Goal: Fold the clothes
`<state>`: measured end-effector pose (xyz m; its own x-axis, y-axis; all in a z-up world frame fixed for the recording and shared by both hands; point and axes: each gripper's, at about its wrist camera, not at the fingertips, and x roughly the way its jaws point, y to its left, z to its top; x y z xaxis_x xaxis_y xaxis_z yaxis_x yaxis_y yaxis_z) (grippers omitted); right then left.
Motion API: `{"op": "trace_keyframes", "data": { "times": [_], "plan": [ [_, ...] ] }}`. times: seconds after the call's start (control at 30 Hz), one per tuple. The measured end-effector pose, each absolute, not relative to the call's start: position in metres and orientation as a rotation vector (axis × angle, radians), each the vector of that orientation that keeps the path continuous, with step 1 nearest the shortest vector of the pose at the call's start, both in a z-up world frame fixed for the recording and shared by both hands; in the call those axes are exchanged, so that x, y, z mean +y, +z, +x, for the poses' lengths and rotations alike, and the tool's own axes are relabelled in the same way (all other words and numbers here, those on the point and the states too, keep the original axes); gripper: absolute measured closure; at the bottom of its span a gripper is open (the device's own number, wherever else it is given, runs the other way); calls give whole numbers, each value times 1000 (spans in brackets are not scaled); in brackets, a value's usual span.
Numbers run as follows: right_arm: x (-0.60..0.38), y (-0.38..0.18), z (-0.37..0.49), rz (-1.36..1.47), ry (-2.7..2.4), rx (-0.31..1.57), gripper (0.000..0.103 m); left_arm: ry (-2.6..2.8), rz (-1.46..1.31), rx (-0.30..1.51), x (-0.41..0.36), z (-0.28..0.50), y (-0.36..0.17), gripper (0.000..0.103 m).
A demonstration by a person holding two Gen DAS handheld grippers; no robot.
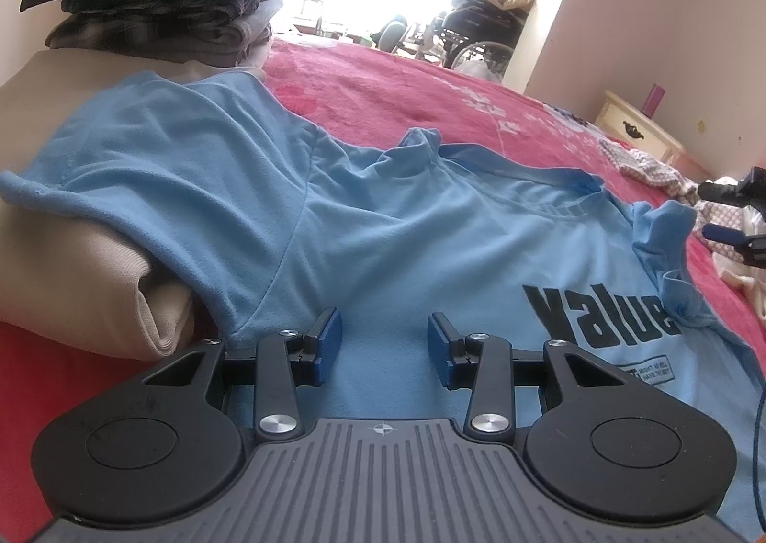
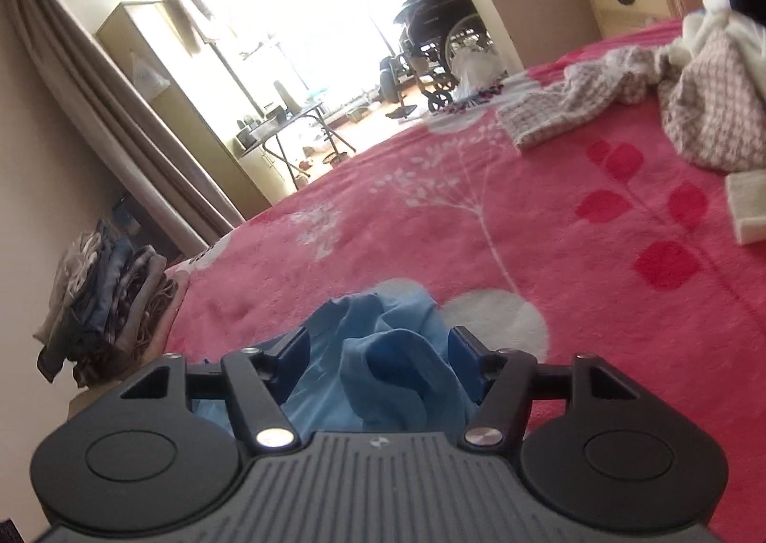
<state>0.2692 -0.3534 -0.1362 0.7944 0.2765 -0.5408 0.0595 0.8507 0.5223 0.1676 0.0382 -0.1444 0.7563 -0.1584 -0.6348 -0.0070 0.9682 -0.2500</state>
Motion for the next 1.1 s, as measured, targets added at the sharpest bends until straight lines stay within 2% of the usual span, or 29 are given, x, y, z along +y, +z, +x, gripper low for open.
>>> {"op": "trace_keyframes", "data": {
  "times": [0.13,0.23,0.27,0.33,0.4,0.5,0.53,0.73,0.97,1.1],
  "plan": [
    [-353,-147,276,567,132,669,36,-84,-243,711,38,168,-144,63],
    [-349,-148,277,546,141,681,41,-86,-243,710,38,167,-144,63],
    [-347,-148,278,539,144,685,49,-87,-242,709,38,167,-145,63],
    [-344,-148,279,524,149,692,57,-86,-238,708,37,167,-145,63],
    [-341,-149,280,510,155,700,79,-85,-233,706,36,167,-145,63],
    [-337,-146,281,467,148,701,98,-85,-230,705,36,167,-145,62],
    [-335,-143,280,443,138,696,101,-86,-229,705,36,167,-145,62],
    [-340,-112,278,298,62,647,102,-89,-225,703,36,166,-145,63],
    [-376,-68,301,-22,-104,646,102,-88,-215,702,34,166,-145,62],
    [-393,-78,332,-219,-181,736,102,-86,-195,698,32,166,-146,62]
  ]
}}
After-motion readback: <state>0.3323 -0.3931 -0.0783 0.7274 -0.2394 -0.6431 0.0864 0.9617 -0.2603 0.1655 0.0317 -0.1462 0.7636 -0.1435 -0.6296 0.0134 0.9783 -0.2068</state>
